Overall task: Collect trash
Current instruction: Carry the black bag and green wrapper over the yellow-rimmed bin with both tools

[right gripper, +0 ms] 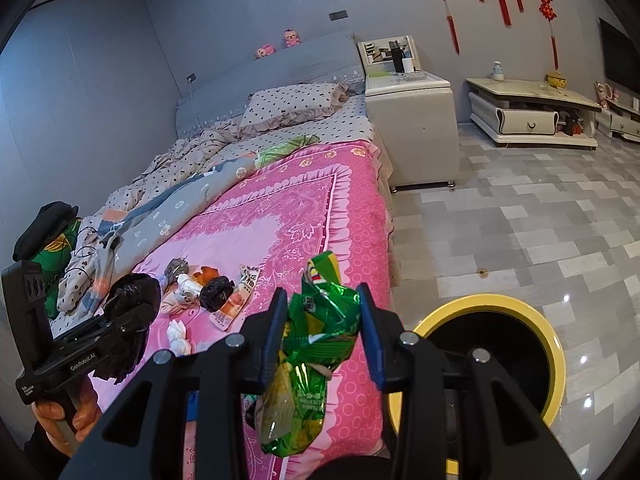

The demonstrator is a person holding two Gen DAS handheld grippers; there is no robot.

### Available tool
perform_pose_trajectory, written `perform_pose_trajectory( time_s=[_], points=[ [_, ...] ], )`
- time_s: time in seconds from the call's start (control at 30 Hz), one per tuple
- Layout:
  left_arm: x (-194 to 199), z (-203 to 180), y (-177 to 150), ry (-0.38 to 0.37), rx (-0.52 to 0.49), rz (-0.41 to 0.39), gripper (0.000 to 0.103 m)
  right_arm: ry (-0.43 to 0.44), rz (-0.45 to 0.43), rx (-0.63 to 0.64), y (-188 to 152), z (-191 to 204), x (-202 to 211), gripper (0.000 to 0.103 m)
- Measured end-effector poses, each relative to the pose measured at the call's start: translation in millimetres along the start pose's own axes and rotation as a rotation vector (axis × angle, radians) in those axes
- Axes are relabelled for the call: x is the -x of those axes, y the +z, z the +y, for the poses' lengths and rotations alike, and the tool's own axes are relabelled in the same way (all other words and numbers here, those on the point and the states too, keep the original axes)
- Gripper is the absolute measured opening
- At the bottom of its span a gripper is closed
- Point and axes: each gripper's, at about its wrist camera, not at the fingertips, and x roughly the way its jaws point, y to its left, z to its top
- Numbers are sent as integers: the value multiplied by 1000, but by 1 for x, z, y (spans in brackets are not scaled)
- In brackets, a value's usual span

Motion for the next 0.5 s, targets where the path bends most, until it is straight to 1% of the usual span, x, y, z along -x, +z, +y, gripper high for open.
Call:
perform_pose_trajectory(
  time_s=[0.23, 0.5],
  points=[
    [-21, -37, 10, -61, -38, 12, 37, -34, -27, -37, 7, -30, 9, 33],
    [-47, -76, 18, -123, -75, 35, 37, -67, -50, -73, 11, -56, 16, 33]
  ],
)
